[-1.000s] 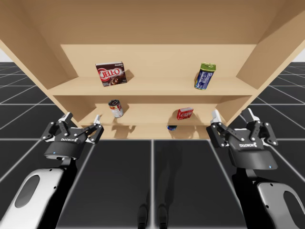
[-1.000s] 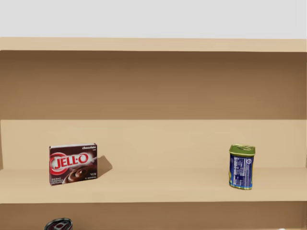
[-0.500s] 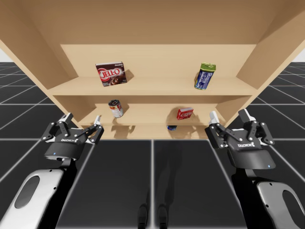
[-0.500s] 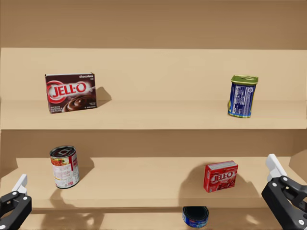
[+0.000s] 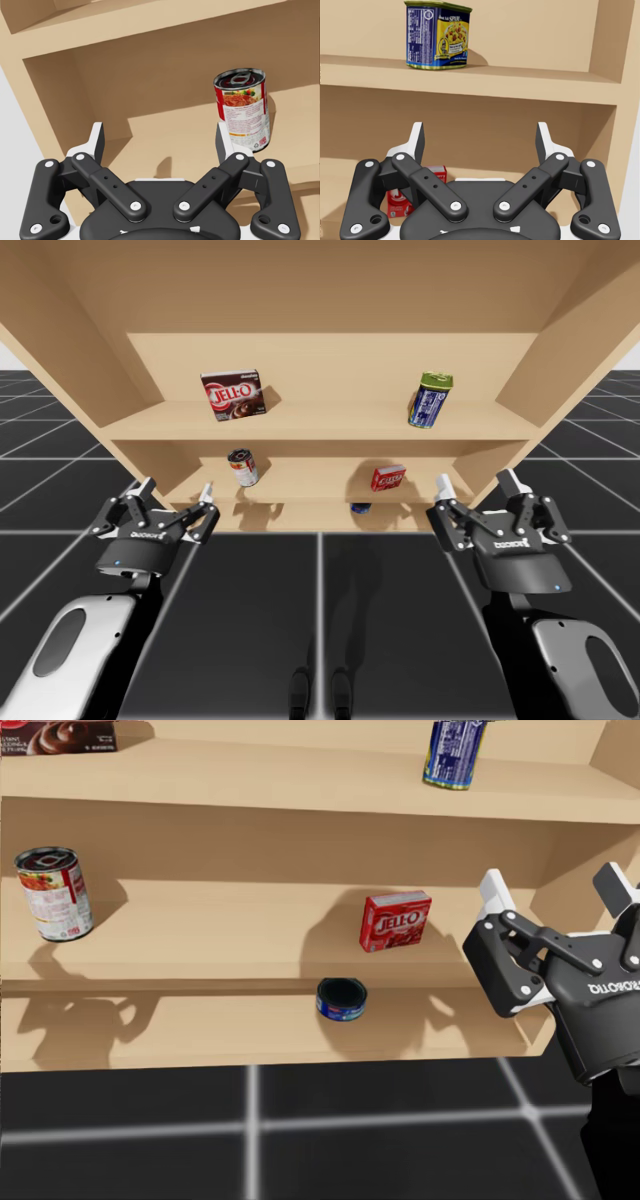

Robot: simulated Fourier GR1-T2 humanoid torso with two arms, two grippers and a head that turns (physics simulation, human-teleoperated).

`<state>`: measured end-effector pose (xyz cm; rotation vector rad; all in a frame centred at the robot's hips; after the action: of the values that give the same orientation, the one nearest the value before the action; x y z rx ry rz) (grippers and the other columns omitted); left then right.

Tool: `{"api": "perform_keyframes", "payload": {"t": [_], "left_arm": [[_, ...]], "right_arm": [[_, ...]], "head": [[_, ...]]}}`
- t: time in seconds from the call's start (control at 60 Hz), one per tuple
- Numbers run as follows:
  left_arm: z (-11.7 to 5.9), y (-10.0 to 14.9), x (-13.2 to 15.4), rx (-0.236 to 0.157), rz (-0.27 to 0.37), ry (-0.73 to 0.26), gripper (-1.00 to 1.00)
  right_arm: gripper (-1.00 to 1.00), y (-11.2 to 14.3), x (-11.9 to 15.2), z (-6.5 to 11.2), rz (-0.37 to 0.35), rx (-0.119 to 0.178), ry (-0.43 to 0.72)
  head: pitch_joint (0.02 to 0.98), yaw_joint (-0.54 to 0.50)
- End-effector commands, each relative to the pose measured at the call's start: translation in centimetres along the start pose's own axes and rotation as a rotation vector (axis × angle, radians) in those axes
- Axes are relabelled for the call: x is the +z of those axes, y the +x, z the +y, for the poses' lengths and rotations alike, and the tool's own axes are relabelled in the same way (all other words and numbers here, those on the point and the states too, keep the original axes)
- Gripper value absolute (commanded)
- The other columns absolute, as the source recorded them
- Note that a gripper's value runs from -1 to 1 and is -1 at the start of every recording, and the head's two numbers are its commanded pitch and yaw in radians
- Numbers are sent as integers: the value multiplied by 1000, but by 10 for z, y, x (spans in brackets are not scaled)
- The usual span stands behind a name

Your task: Retrieve the tuna can from the shelves.

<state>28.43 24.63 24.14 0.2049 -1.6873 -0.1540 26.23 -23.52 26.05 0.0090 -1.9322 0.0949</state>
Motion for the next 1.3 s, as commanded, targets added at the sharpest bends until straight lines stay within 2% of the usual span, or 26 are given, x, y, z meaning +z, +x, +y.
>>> {"api": "perform_keyframes", "payload": {"t": [0.017,0.15,0.183,0.233,0.25,0.283,0.333,0.367,0.5,0.617,0.667,0.7,0.75,0.767,0.867,0.883,0.95,1.067,1.15,1.3], "left_arm": [[-2,-1,1,-6,-2,0,-1000],[-2,-1,2,0,-11,2,-1000],[-2,-1,2,2,-13,3,-1000],[-2,-1,2,4,-14,3,-1000],[-2,-1,2,4,-14,3,-1000],[-2,-1,2,5,-15,3,-1000],[-2,-1,2,7,-15,4,-1000],[-2,-1,1,7,-13,4,-1000],[-2,-1,1,7,-11,2,-1000],[-2,-2,1,7,-10,1,-1000],[-3,-2,1,5,-10,0,-1000],[-3,-2,1,5,-10,0,-1000],[-3,-2,1,5,-11,-2,-1000],[-3,-2,1,4,-12,-2,-1000],[-3,-2,1,4,-12,-3,-1000],[-3,-2,1,4,-13,-3,-1000],[-3,-2,1,2,-12,-3,-1000],[-3,-3,1,-4,-13,-5,-1000],[-3,-3,1,-7,-13,-4,-1000],[-3,-3,1,-7,-13,-2,-1000]], "right_arm": [[-1000,-2,0,3,5,-1,5],[-1000,-1,1,5,12,-8,15],[-1000,0,2,6,19,-30,21],[-1000,1,3,7,27,-48,25],[-1000,1,4,9,37,-65,29],[-1000,1,4,11,46,-76,33],[-1000,1,8,14,73,-89,35],[-1000,2,14,17,111,-116,52],[-1000,1,35,28,183,-132,98],[-1000,-6,49,36,213,-101,97],[-1000,-11,53,40,218,-59,100],[-1000,-14,54,41,220,-45,97],[-1000,-17,54,43,230,-43,104],[-1000,-21,54,45,234,-28,104],[-1000,-32,50,50,247,4,109],[-1000,-38,47,53,258,22,108],[-1000,-50,41,57,307,39,118],[-1000,-68,27,64,350,24,127],[-1000,-79,17,68,364,32,129],[-1000,-95,3,72,428,12,132]], "head": [[696,-167],[700,-178],[702,-180],[705,-181],[710,-181],[713,-181],[714,-185],[715,-189],[724,-191],[730,-187],[729,-185],[729,-185],[728,-187],[727,-190],[722,-192],[721,-191],[723,-190],[725,-192],[725,-193],[726,-193]]}}
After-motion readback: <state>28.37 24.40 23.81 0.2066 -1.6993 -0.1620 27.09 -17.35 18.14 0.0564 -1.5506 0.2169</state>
